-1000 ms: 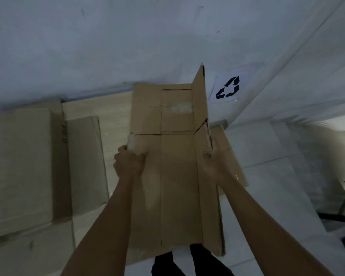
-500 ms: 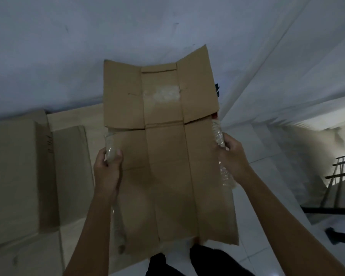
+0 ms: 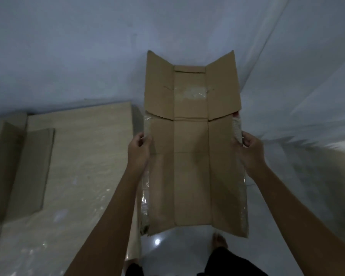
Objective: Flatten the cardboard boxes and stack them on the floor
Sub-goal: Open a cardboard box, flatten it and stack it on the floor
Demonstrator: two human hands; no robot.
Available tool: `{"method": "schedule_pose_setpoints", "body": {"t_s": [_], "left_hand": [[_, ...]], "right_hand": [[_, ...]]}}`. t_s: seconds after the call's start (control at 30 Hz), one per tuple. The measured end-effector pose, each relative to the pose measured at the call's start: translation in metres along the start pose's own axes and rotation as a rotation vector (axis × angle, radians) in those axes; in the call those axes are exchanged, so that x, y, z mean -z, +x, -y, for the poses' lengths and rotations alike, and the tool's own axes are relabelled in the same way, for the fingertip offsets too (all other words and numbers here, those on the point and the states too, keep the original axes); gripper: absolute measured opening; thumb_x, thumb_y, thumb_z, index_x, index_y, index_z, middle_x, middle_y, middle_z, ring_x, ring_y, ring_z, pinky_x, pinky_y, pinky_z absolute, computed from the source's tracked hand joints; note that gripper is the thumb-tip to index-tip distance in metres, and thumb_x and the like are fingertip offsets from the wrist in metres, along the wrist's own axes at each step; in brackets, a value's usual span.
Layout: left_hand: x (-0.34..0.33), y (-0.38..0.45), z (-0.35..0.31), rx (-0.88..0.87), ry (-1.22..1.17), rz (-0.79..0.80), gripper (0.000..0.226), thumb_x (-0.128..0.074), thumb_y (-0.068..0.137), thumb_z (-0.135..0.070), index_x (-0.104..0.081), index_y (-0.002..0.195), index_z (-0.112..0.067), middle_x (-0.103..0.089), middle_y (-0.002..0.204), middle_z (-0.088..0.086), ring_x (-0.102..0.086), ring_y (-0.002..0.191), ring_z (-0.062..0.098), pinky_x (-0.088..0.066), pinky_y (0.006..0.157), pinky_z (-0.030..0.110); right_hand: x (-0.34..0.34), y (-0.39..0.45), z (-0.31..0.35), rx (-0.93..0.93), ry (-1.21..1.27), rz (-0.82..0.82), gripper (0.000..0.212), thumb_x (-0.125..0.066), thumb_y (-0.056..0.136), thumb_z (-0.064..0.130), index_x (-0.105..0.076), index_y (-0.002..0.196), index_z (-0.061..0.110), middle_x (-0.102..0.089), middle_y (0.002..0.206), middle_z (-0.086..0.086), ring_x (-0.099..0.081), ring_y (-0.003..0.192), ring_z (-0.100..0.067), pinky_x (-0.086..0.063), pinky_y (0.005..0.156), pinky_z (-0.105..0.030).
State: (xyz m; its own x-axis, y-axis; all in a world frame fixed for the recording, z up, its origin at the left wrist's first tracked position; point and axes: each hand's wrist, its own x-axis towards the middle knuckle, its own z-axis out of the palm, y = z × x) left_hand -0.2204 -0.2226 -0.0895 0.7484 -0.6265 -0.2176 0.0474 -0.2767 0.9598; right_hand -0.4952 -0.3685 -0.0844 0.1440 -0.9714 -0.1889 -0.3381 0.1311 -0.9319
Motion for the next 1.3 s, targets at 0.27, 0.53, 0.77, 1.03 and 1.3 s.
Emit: {"method": "schedule_pose_setpoints", "body": {"t_s": [0.27, 0.53, 0.77, 1.03, 1.3], "left_hand": [[-0.094, 0.005, 0.089, 0.231, 0.165, 0.01, 0.017, -0.051, 0.102, -0.024, -0.064, 0.095, -0.016, -0.06, 0.079, -0.001, -0.054, 0.067, 0.012, -0.045, 0.053, 0.016], [-0.144, 0.057, 0.292, 0.417, 0.427, -0.233, 0.022, -0.069, 0.091, -0.037, -0.073, 0.082, -0.016, -0.066, 0.077, 0.003, -0.061, 0.077, 0.019, -0.039, 0.058, 0.024], [-0.164, 0.095, 0.51, 0.527, 0.245, -0.306, 0.035, -0.075, 0.088, -0.039, -0.078, 0.107, -0.01, -0.074, 0.094, 0.006, -0.067, 0.086, 0.017, -0.051, 0.078, 0.027], [-0.213, 0.158, 0.697, 0.49, 0.077, -0.284, 0.033, -0.073, 0.09, -0.038, -0.076, 0.111, -0.012, -0.074, 0.096, 0.006, -0.066, 0.085, 0.017, -0.056, 0.088, 0.039], [-0.263, 0.14, 0.736, 0.284, 0.485, -0.226, 0.051, -0.07, 0.089, -0.043, -0.062, 0.129, -0.012, -0.064, 0.12, 0.006, -0.061, 0.105, 0.02, -0.048, 0.085, 0.02]], "right_hand": [[0.033, 0.09, -0.094, -0.128, -0.291, 0.191, 0.017, -0.063, 0.09, 0.021, -0.074, 0.102, 0.023, -0.072, 0.087, 0.002, -0.065, 0.077, -0.014, -0.048, 0.061, -0.022], [-0.02, 0.142, -0.274, -0.218, -0.496, 0.159, 0.011, -0.075, 0.082, 0.012, -0.077, 0.091, 0.006, -0.071, 0.081, -0.008, -0.065, 0.075, -0.022, -0.059, 0.081, -0.044], [-0.082, 0.178, -0.455, -0.238, -0.458, 0.017, 0.02, -0.064, 0.092, 0.03, -0.076, 0.099, 0.016, -0.07, 0.087, -0.004, -0.062, 0.083, -0.016, -0.047, 0.074, -0.025], [-0.142, 0.241, -0.617, -0.242, -0.423, -0.1, 0.024, -0.066, 0.092, 0.027, -0.072, 0.112, 0.017, -0.068, 0.094, 0.002, -0.058, 0.073, -0.009, -0.045, 0.069, -0.02], [-0.159, 0.242, -0.701, -0.118, -0.789, 0.12, 0.055, -0.063, 0.089, 0.026, -0.044, 0.14, 0.018, -0.059, 0.124, -0.017, -0.057, 0.107, -0.039, -0.049, 0.084, -0.041]]}}
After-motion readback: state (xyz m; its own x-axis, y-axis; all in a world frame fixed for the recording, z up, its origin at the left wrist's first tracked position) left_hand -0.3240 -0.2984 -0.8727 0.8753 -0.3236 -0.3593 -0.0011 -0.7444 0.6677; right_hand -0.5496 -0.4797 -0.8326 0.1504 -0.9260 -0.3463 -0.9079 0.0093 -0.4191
